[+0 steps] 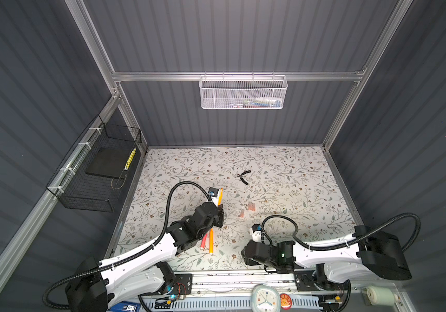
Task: Insert the pens into the pen caps
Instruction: 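Move the right gripper down toward the pink pen caps, then lower the right gripper onto a pink cap and close on it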
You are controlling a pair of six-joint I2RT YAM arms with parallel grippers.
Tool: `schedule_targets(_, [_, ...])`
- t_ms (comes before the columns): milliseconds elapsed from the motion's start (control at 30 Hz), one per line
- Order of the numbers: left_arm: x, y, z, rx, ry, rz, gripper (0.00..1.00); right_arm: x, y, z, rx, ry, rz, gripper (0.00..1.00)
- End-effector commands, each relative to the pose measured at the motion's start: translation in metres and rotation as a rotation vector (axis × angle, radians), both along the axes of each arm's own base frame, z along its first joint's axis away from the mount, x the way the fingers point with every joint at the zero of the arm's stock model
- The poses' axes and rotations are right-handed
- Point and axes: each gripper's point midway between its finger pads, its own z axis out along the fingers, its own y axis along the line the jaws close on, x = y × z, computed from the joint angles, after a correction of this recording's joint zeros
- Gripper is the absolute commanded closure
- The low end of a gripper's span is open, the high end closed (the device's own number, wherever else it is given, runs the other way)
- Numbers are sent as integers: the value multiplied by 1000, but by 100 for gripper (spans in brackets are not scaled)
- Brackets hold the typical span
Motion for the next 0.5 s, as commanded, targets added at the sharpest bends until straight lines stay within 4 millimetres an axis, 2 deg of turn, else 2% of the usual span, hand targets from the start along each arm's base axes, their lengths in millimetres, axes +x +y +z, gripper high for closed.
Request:
schedule_targets(0, [2, 1, 6, -4, -15, 6, 100, -3, -36, -26, -151, 24, -30, 42])
schedule_targets(367, [2, 2, 7, -6, -16, 5, 100, 10, -42, -34, -195, 21, -80, 41])
schedule_targets(467, [1, 2, 7, -7, -17, 5, 100, 14, -41, -35, -211, 9, -85, 38])
